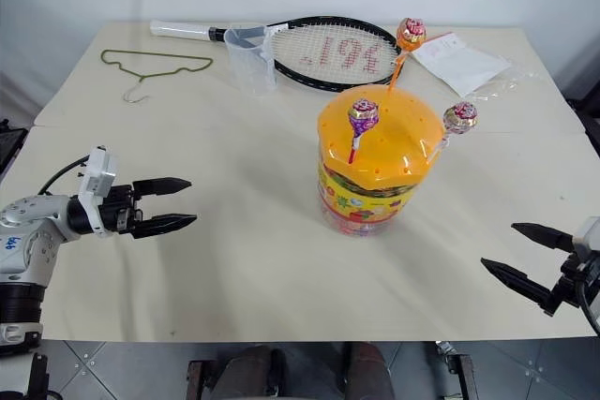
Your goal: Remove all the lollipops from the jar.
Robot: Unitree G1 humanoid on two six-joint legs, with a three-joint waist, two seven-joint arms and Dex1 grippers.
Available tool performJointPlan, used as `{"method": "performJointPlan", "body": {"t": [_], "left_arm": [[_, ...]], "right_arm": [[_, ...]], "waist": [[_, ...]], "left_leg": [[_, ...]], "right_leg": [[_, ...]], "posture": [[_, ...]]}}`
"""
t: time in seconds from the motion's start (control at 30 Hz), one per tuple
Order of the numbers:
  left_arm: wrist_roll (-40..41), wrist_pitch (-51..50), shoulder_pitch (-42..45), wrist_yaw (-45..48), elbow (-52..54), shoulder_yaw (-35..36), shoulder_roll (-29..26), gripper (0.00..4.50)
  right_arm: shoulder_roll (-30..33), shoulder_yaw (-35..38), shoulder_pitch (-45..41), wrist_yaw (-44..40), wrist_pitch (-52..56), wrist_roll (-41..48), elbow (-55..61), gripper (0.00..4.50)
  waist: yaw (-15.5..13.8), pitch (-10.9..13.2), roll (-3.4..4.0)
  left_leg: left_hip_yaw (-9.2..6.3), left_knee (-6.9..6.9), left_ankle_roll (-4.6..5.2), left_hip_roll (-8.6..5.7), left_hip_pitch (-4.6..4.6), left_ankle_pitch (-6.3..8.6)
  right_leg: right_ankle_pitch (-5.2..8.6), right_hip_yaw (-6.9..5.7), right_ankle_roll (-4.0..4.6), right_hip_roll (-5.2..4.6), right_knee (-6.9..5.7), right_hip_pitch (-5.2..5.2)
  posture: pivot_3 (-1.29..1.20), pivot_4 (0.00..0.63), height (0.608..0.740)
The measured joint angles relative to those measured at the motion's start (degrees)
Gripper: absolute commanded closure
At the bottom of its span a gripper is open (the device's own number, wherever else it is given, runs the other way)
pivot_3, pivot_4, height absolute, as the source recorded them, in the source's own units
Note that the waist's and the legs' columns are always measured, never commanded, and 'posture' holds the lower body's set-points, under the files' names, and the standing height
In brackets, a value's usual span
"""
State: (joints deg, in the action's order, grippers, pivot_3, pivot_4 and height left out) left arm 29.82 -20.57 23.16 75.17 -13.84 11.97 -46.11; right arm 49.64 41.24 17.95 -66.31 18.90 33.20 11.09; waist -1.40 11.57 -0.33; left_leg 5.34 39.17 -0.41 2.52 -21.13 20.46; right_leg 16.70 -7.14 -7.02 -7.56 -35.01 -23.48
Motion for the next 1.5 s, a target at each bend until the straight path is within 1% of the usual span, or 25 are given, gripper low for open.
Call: {"method": "performJointPlan", "body": {"t": [0.1,0.27,0.37,0.43,0.57,0.63,0.73,0.9,1.03,1.13,1.23,1.4,1.5], "left_arm": [[0.4,-0.22,-0.06,0.47,0.4,0.56,0.0,0.0],[0.59,-2.47,-0.38,-1.64,2.35,1.12,-0.24,0.0],[1.3,-3.59,-0.31,-1.77,3.87,1.65,-2.03,0.0],[1.27,-2.37,0.66,-1.48,4.71,1.72,-2.97,0.0],[1.31,-2.53,8.29,-1.21,6.4,0.74,-3.84,0.0],[1.83,-4.46,12.96,-0.93,8.83,-1.14,-3.73,0.0],[2.82,-5.72,17.49,0.01,11.49,-4.16,-1.47,0.0],[4.25,-6.54,23.61,-0.51,12.35,-8.16,5.83,0.0],[4.72,-6.95,26.97,-0.36,12.85,-9.72,8.59,0.0],[4.93,-7.03,30.73,-0.39,11.55,-11.94,14.3,0.0],[4.87,-7.03,33.72,-0.47,9.51,-13.87,18.41,0.0],[3.46,-6.51,36.32,-0.5,4.14,-16.21,22.63,0.0],[2.32,-6.0,37.47,0.09,1.99,-17.81,23.99,0.0]], "right_arm": [[0.01,-0.1,-0.97,-0.01,0.0,0.0,-0.26,0.03],[0.06,-0.11,-1.36,-0.4,0.02,-0.06,-0.29,0.03],[0.2,-0.11,-1.36,-0.44,0.12,-0.05,-0.28,0.03],[0.21,-0.11,-1.43,-0.33,0.44,0.0,-0.04,0.03],[1.16,0.04,-1.52,-0.34,1.36,0.18,1.28,0.03],[1.61,0.25,-1.47,-0.47,1.87,0.56,2.28,0.03],[2.3,0.82,-1.41,-0.81,2.77,1.37,2.45,0.03],[3.72,3.25,-1.65,-1.79,5.01,3.98,4.7,0.03],[3.93,5.06,-1.69,-2.08,6.97,6.73,6.66,0.03],[3.92,8.14,-2.77,-1.21,10.13,11.85,10.9,0.03],[3.89,11.14,-2.52,0.14,12.83,15.97,15.33,0.03],[2.78,13.87,-3.65,6.58,16.79,23.84,20.19,0.03],[1.59,14.3,-3.06,9.2,17.47,25.6,22.76,0.03]], "waist": [[-0.05,0.0,0.0],[-0.05,-0.01,-0.01],[0.0,-0.01,-0.01],[-0.08,-0.01,-0.01],[-0.4,-0.02,-0.03],[-0.43,-0.02,-0.04],[-0.25,-0.03,-0.03],[-0.14,-0.03,-0.04],[-0.1,-0.03,-0.03],[-0.35,-0.03,-0.03],[-0.58,-0.04,-0.05],[-0.56,-0.04,-0.05],[-0.56,-0.04,-0.05]], "left_leg": [[0.01,0.03,0.0,0.0,0.01,0.0],[0.01,0.05,0.0,0.0,0.01,0.0],[0.01,0.05,0.0,0.01,0.02,0.0],[0.02,0.07,0.0,0.0,0.02,0.0],[0.0,0.29,0.01,0.0,-0.04,0.01],[0.01,0.41,0.05,0.0,-0.05,0.03],[0.04,0.5,0.07,0.0,-0.03,0.04],[0.04,0.81,0.1,0.02,-0.07,0.05],[0.04,0.83,0.11,0.02,-0.03,0.06],[0.02,0.92,0.11,0.01,-0.06,0.06],[0.01,0.92,0.14,0.0,-0.07,0.07],[0.02,0.92,0.14,0.0,-0.06,0.08],[0.02,0.92,0.15,0.0,-0.07,0.08]], "right_leg": [[0.0,0.02,0.0,0.0,-0.03,0.0],[0.0,0.03,0.0,0.0,-0.06,0.0],[0.0,0.04,0.0,0.0,-0.07,0.0],[0.0,0.05,0.01,0.0,-0.09,0.0],[-0.01,0.05,0.02,-0.01,-0.19,0.01],[-0.01,0.09,0.02,-0.01,-0.28,0.02],[-0.01,0.15,0.01,-0.01,-0.37,0.02],[-0.01,0.2,0.02,0.0,-0.57,0.01],[-0.02,0.27,0.02,0.01,-0.64,0.01],[-0.03,0.26,0.02,0.0,-0.65,0.03],[-0.04,0.27,0.02,0.0,-0.64,0.03],[-0.04,0.28,0.02,0.01,-0.66,0.02],[-0.04,0.29,0.02,0.01,-0.64,0.02]], "posture": [[0.0,0.15,0.74],[0.0,0.15,0.74],[0.0,0.15,0.74],[0.0,0.15,0.74],[0.0,0.15,0.74],[0.0,0.15,0.74],[0.0,0.15,0.74],[0.0,0.15,0.74],[0.0,0.15,0.74],[0.0,0.15,0.74],[0.0,0.15,0.74],[0.0,0.15,0.74],[0.0,0.15,0.74]]}}
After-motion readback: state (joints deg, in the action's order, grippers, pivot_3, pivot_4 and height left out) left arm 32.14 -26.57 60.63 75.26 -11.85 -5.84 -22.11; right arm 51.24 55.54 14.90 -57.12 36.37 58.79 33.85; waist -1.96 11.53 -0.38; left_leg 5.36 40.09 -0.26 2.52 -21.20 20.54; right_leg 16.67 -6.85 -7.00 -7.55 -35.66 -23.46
